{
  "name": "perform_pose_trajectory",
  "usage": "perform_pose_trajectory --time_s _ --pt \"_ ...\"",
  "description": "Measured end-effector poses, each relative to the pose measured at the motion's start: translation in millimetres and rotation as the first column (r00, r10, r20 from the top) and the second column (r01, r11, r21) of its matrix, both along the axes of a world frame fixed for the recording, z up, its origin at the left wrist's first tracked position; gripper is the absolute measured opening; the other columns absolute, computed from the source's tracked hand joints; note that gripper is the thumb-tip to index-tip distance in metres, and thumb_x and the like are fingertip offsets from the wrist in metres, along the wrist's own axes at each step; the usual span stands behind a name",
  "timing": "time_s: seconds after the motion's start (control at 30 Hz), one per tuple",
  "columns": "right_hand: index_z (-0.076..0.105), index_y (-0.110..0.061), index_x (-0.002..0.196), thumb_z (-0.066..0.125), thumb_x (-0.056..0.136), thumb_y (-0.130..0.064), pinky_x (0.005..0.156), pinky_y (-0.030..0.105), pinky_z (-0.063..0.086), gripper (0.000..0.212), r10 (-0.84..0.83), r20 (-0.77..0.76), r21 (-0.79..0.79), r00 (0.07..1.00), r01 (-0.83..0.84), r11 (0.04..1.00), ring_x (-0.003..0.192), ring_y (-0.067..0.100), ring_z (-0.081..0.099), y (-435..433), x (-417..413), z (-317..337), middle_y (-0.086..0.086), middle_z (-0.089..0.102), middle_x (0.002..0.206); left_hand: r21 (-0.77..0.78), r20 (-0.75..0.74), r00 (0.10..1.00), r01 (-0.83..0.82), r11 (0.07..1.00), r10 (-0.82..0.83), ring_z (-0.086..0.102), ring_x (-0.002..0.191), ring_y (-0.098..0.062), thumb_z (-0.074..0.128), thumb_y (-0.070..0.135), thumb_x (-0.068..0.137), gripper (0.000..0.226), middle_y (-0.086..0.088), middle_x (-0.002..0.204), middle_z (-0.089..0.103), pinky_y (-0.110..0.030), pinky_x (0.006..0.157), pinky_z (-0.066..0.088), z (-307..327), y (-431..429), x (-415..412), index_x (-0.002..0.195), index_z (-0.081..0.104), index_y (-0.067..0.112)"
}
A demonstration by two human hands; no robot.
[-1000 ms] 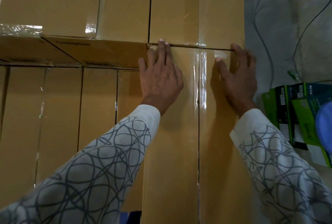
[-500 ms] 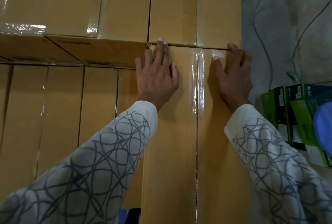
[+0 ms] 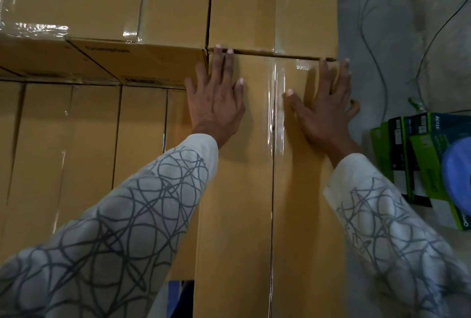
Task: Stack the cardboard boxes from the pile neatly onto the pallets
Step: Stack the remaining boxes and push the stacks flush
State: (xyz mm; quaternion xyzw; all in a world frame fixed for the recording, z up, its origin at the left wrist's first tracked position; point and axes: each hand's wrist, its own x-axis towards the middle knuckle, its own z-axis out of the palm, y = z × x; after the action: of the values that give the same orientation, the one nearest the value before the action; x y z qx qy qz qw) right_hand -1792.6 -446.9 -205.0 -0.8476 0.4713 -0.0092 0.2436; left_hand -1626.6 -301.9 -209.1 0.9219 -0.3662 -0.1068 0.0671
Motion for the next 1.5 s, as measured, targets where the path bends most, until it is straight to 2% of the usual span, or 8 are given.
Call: perform_pose_trajectory --time_s 0.3,0.5,0.73,0.93,1.03,1.17,1.33,1.5 --pt "-0.002 -0.049 0.160 0.039 0.094 -0.074 0.122 0.052 0.000 0.082 0.160 0.079 0.202 0.984 -0.173 0.964 0.157 0.015 -0.016 169.7 -77.8 37.4 -0.005 -0.020 0.171 0.112 -0.218 0.973 -0.048 0.993 0.072 0.015 0.153 -0.035 0.017 0.057 0.107 0.061 0.002 0.173 0.005 -0.057 0.122 0.018 59.1 111.1 -114.1 0.164 0.004 0.039" --pt "0.014 -0.041 0.163 0.034 0.101 -0.065 0.119 0.043 0.006 0.069 0.262 0.093 0.333 0.961 -0.278 0.901 0.157 0.007 -0.014 280.8 -146.5 119.8 -0.014 -0.022 0.169 0.128 -0.312 0.947 -0.037 0.991 0.075 0.037 0.142 -0.034 0.014 0.058 0.107 0.061 0.001 0.166 0.033 -0.054 0.112 0.034 135.5 228.6 -191.3 0.160 0.031 0.033" --pt "0.026 -0.032 0.161 0.029 0.095 -0.076 0.122 0.060 0.018 0.079 0.381 0.020 0.506 0.924 -0.338 0.794 0.157 0.019 0.010 361.8 -153.8 232.4 -0.004 0.007 0.172 0.049 -0.486 0.835 -0.268 0.962 0.257 0.044 0.132 -0.031 0.023 0.064 0.102 0.069 -0.006 0.149 0.055 -0.047 0.106 0.036 227.7 368.1 -207.5 0.157 0.039 0.025" --pt "0.033 -0.029 0.158 0.044 0.102 -0.064 0.119 0.047 0.033 0.067 0.425 0.072 0.593 0.902 -0.382 0.709 0.147 0.023 0.036 433.1 -97.3 279.4 0.001 0.036 0.163 0.013 -0.869 0.271 -0.825 0.565 0.415 0.067 0.108 -0.024 0.052 0.070 0.095 0.062 -0.004 0.115 0.074 -0.040 0.098 0.050 261.8 479.7 -198.1 0.119 0.071 0.016" --pt "0.040 -0.023 0.155 0.049 0.104 -0.054 0.118 0.041 0.035 0.060 0.502 0.091 0.605 0.860 -0.448 0.658 0.145 0.022 0.040 481.8 -64.2 296.2 0.003 0.042 0.160 0.028 -0.925 0.120 -0.925 0.379 0.361 0.069 0.098 -0.019 0.050 0.060 0.101 0.050 0.000 0.112 0.076 -0.038 0.084 0.049 279.1 539.1 -183.3 0.126 0.069 0.021" --pt "0.046 -0.024 0.152 0.053 0.102 -0.054 0.113 0.044 0.041 0.058 0.521 0.084 0.659 0.849 -0.440 0.610 0.138 0.021 0.048 566.9 -20.2 308.6 0.001 0.048 0.155 0.011 -0.937 0.083 -0.964 0.265 0.339 0.070 0.099 -0.023 0.046 0.060 0.102 0.054 -0.003 0.113 0.076 -0.034 0.078 0.049 297.9 617.9 -151.1 0.131 0.067 0.019" --pt "0.057 -0.028 0.140 0.059 0.101 -0.048 0.079 0.018 0.046 0.044 0.467 0.123 0.755 0.876 -0.388 0.529 0.102 -0.001 0.058 679.2 38.9 318.1 -0.007 0.061 0.132 -0.061 -0.933 0.130 -0.976 0.208 0.335 0.069 0.093 -0.019 0.045 0.067 0.091 0.061 0.000 0.109 0.076 -0.035 0.080 0.049 322.2 708.4 -102.4 0.126 0.070 0.024" --pt "0.061 -0.026 0.135 0.062 0.100 -0.045 0.089 0.026 0.049 0.040 0.513 0.185 0.738 0.838 -0.464 0.490 0.106 0.006 0.061 763.5 119.6 330.0 -0.012 0.063 0.120 -0.129 -0.927 0.132 -0.991 0.033 0.351 0.071 0.093 -0.022 0.046 0.065 0.092 0.055 -0.002 0.105 0.078 -0.036 0.079 0.050 338.5 793.3 -56.7 0.119 0.073 0.024"
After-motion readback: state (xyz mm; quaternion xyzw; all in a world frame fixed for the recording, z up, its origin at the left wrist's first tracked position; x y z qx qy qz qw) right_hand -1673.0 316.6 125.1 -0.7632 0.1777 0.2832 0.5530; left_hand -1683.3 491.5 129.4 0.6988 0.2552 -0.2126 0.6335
